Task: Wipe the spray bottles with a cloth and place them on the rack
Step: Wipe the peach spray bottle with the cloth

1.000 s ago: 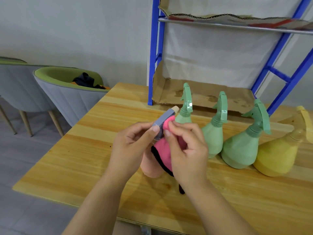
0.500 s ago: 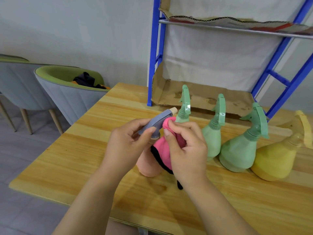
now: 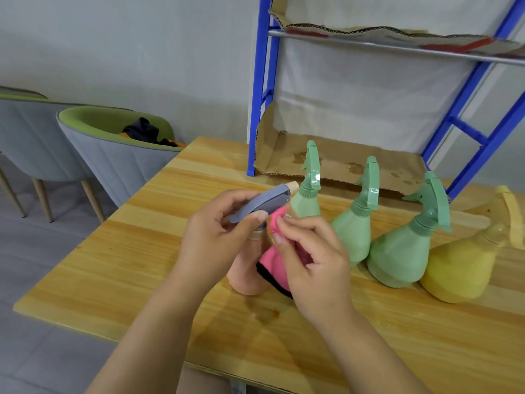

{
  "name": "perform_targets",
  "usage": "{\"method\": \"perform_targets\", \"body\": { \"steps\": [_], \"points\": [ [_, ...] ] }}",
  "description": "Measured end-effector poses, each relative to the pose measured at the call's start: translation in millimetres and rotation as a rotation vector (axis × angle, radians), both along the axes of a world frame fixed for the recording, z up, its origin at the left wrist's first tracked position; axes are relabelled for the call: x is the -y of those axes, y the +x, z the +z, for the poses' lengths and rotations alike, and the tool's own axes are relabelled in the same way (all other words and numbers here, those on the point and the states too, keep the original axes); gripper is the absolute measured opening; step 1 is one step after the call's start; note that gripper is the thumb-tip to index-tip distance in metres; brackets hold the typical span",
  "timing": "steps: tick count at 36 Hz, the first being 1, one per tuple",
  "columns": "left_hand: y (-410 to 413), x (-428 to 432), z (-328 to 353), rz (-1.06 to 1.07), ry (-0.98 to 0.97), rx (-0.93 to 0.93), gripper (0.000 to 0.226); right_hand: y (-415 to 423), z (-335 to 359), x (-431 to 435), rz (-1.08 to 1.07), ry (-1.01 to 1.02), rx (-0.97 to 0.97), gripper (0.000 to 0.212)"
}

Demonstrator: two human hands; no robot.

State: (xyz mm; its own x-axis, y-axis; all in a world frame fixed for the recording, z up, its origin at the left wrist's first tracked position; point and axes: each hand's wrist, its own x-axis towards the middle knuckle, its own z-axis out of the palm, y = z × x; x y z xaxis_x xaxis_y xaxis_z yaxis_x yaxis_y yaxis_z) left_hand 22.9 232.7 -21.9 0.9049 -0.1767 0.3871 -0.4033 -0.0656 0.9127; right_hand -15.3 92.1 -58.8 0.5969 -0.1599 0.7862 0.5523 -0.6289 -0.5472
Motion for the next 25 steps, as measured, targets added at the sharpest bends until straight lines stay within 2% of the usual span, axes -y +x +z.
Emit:
{"method": "perform_targets", "body": {
  "steps": [5,11,19,25],
  "points": [
    [0,5,2,0.032,0.018,0.028,0.027,1,6,7,-0.092,0.001,0.085,0.024],
    [2,2,3,0.035,0.056,0.036,0.027,11,3,4,-0.139,0.029,0.042,0.022],
    [6,1,1,0.036,0.094,0.081,0.03,6,4,8,-0.131,0.177,-0.209,0.024],
    [12,1,-2,0.016,0.092,0.097,0.03,7,24,5,-0.023,0.321,-0.229,0.022]
  ]
}}
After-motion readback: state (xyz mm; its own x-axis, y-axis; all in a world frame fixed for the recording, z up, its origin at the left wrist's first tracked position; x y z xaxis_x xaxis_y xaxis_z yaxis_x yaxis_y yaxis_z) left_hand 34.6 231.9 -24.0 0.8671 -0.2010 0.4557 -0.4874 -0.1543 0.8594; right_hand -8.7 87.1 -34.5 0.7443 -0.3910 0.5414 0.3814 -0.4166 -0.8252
